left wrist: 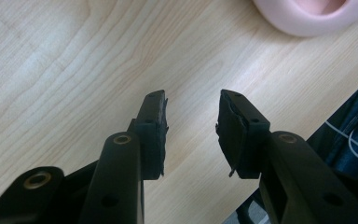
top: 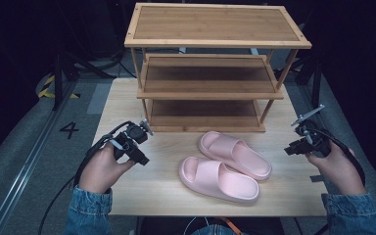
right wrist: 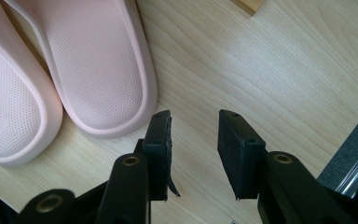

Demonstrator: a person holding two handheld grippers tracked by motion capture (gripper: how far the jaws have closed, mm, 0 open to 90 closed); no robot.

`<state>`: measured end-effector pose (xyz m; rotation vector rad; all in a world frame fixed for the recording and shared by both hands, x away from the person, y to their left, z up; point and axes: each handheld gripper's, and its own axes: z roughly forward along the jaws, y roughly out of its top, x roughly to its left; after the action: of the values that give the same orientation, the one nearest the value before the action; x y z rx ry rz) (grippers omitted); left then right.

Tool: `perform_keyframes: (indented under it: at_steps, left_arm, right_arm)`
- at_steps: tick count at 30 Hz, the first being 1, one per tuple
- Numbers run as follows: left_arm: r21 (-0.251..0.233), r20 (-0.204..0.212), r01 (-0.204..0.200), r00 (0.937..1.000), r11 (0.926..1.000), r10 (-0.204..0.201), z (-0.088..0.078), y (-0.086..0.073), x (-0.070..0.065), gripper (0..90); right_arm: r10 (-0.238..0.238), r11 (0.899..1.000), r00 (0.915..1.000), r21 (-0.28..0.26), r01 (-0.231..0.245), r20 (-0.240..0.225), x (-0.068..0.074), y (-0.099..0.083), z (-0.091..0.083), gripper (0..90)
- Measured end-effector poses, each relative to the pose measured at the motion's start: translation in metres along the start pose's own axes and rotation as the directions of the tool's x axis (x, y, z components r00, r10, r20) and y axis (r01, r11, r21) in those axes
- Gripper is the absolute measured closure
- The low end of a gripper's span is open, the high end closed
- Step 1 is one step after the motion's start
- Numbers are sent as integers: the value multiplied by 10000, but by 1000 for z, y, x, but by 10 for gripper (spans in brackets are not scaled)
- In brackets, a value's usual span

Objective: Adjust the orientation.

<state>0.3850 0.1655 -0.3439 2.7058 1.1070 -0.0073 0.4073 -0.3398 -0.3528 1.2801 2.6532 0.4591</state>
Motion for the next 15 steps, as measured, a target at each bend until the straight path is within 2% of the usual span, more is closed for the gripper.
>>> perform_keyframes:
  at_steps: [3, 9, 13, 14, 15]
  left_arm:
    - [-44, -136, -193, 9997, 9998, 192, 0, 4, -6, 658]
    - [-125, 61, -635, 9980, 9979, 635, 3, 22, -22, 700]
    - [-227, 372, -1138, 9927, 9932, 1146, 6, 40, -42, 718]
    - [-227, 372, -1138, 9927, 9932, 1146, 6, 40, -42, 724]
    - [-236, 478, -1402, 9888, 9898, 1412, 7, 46, -47, 724]
  right_arm:
    - [-1, 10000, 10000, -49, 1, 5, 0, 0, 0, 652]
    - [169, 9998, 9999, -86, -168, 35, -1, -5, 0, 647]
    - [279, 9995, 9996, -139, -278, 77, -1, -10, -1, 649]
    - [279, 9995, 9996, -139, -278, 77, -1, -10, -1, 649]
    - [333, 9994, 9994, -119, -332, 66, -1, -13, -1, 650]
